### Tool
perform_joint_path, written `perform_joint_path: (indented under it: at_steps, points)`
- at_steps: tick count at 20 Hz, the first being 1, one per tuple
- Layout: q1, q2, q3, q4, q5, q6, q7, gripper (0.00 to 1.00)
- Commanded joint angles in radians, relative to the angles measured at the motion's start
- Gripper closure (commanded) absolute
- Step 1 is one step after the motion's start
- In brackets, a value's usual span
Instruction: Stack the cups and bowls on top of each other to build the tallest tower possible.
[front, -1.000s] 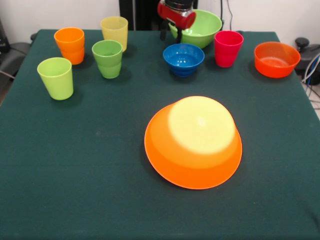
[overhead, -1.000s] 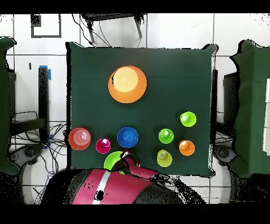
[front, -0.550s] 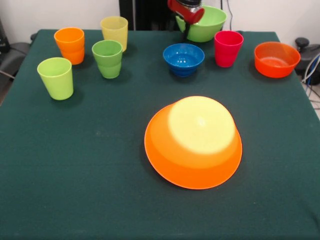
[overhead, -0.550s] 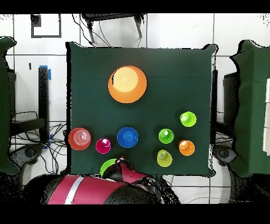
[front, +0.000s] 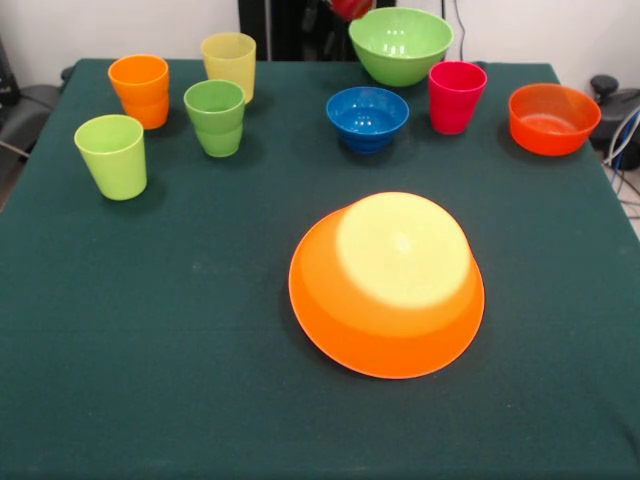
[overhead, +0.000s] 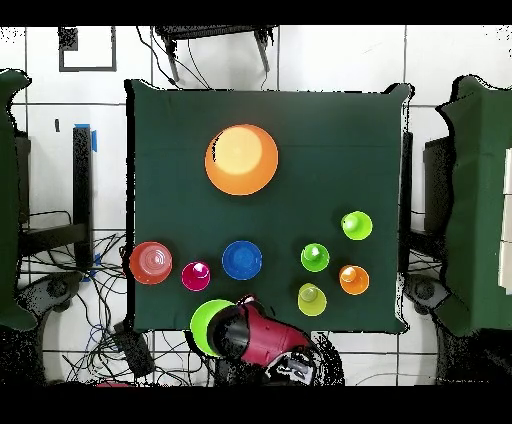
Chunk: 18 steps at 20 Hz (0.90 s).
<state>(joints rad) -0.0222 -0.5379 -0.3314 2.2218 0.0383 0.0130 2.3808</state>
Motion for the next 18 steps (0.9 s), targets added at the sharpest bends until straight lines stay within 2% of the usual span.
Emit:
perform_joint_path:
  at_steps: [1, 4, 10, 18]
  points:
    - [0.002, -0.024, -0.002, -0.182, -0.078, 0.118, -0.064, 0.00]
    - [-0.006, -0.031, 0.031, -0.166, -0.080, 0.126, -0.023, 0.00]
    - [0.040, -0.025, 0.070, -0.124, -0.031, 0.105, 0.070, 0.00]
    - [0.061, -0.121, 0.084, -0.144, -0.008, 0.305, 0.051, 0.00]
